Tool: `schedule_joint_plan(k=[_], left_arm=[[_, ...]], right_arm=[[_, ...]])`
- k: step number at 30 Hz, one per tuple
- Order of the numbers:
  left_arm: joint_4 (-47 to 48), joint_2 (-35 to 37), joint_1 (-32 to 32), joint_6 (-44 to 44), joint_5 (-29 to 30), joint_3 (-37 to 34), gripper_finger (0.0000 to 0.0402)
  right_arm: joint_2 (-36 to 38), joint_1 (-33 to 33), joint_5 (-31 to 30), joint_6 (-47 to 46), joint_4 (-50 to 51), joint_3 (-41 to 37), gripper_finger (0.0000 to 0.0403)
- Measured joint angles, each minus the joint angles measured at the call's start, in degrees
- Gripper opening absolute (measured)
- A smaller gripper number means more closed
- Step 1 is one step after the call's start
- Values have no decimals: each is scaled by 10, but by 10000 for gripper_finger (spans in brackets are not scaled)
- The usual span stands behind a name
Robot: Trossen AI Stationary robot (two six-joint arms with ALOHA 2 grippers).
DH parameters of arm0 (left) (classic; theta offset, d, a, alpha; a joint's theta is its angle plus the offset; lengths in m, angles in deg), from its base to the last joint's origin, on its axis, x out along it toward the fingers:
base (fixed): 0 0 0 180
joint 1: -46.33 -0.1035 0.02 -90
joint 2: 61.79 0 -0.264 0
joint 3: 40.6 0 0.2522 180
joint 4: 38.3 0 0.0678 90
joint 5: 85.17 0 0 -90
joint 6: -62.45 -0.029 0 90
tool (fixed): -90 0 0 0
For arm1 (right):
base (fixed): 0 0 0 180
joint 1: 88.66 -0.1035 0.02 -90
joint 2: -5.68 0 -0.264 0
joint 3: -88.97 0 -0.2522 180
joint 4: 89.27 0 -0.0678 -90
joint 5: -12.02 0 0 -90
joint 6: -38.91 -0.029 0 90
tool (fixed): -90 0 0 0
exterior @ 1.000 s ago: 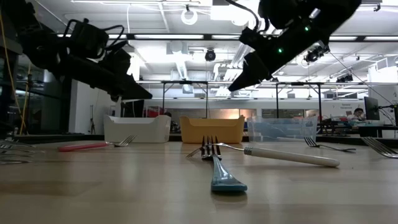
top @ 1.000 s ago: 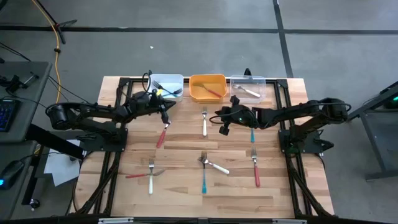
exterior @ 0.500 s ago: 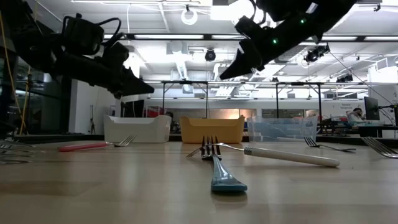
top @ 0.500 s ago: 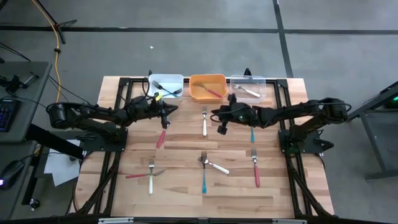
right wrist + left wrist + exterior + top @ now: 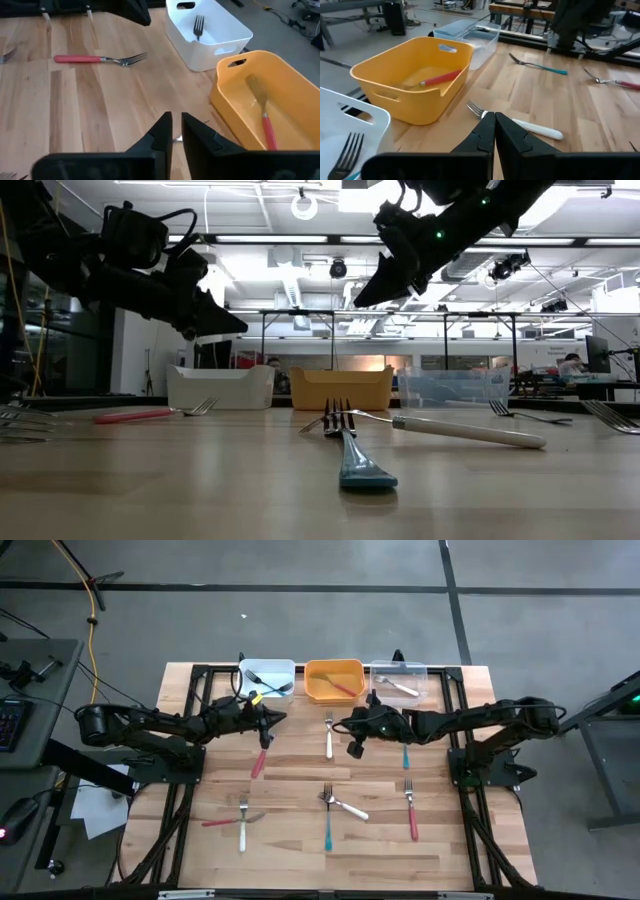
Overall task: Sort silverware by color (type)
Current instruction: Put the bottom right white fork into the transparent bin
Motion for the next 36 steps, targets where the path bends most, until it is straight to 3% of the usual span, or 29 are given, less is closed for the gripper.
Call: schedule_joint_plan(k=[6,14,25,31,36], left_arm=[[0,0,0,-17,40,0,1],[0,0,10,-35,38,0,1],[0,0,20,-40,37,0,1],[-2,0,20,-40,37,0,1],[-2,0,20,-39,37,0,1]], right_arm=[[0,-27,0,-49,48,0,69],[0,-73,-3,-140,126,0,92],[0,-140,-2,-246,178,2,192],[0,-148,-9,-250,314,93,214],[-32,-151,5,-227,350,160,204]])
